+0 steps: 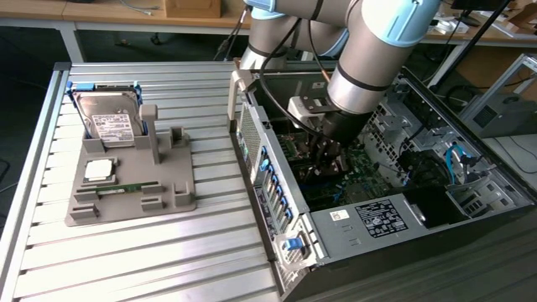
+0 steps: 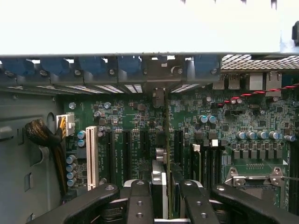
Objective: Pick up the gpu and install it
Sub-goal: 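Insert the gpu into the slot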
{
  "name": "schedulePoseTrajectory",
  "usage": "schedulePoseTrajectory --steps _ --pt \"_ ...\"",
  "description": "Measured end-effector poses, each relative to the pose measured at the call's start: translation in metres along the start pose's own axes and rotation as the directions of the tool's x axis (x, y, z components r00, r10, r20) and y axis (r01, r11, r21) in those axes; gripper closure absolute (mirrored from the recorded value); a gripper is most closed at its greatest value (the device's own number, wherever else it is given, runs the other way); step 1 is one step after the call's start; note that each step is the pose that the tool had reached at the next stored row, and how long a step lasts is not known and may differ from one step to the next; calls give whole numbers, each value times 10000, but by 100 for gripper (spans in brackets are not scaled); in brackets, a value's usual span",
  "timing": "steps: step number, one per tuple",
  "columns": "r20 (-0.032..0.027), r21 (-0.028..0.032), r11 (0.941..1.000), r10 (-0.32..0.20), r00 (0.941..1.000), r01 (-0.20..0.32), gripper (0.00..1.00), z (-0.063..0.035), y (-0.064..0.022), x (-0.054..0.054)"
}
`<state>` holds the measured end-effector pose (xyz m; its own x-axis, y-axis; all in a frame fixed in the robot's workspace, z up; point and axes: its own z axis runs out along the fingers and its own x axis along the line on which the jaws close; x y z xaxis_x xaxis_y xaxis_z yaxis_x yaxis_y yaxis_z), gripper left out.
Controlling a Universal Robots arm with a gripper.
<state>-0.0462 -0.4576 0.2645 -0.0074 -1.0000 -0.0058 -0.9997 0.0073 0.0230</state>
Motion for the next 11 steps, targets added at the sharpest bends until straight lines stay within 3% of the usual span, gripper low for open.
schedulePoseTrajectory --steps 11 --pt "-9 7 9997 241 9997 -241 73 -12 -16 -4"
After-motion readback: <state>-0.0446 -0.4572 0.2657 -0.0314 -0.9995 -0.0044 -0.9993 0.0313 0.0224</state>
